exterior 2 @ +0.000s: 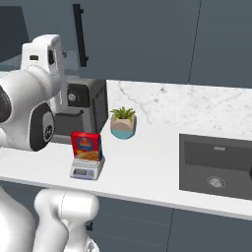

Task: Pick the boxed food and place it on the digital scale for weighing, and close the cabinet.

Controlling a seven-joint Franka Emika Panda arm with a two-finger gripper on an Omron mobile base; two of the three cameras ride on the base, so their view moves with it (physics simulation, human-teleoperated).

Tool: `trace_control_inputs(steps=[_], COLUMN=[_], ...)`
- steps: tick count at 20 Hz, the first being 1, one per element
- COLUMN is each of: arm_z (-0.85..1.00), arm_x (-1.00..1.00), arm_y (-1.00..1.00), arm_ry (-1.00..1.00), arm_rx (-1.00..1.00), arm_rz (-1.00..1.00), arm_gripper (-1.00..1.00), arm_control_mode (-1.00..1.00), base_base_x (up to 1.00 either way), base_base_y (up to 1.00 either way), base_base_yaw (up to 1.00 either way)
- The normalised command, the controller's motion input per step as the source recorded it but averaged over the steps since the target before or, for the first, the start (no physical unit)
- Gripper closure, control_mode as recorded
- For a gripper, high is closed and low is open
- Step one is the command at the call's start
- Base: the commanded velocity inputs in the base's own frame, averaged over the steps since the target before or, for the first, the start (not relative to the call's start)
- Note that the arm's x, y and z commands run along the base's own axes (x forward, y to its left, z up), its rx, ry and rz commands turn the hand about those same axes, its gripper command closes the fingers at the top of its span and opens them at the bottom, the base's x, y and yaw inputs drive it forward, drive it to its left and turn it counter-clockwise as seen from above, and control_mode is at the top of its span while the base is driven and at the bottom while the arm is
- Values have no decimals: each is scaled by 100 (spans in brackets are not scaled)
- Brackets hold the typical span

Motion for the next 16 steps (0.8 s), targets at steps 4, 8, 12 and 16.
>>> trace_control_inputs(steps=[4,8,12,16], arm_z=[-33,-8,6,0], arm_x=[-99,-81,-56,-68], arm_y=[51,62,36,33], arm_ry=[-40,-44,-34,-11], arm_rx=[2,0,0,5], arm_rz=[-13,-11,-9,-2], arm_gripper=[-100,-100,-100,-100], arm_control_mode=[-100,-100,-100,-100], base_base_x=[0,0,0,0], base_base_y=[0,0,0,0], base_base_yaw=[0,0,0,0])
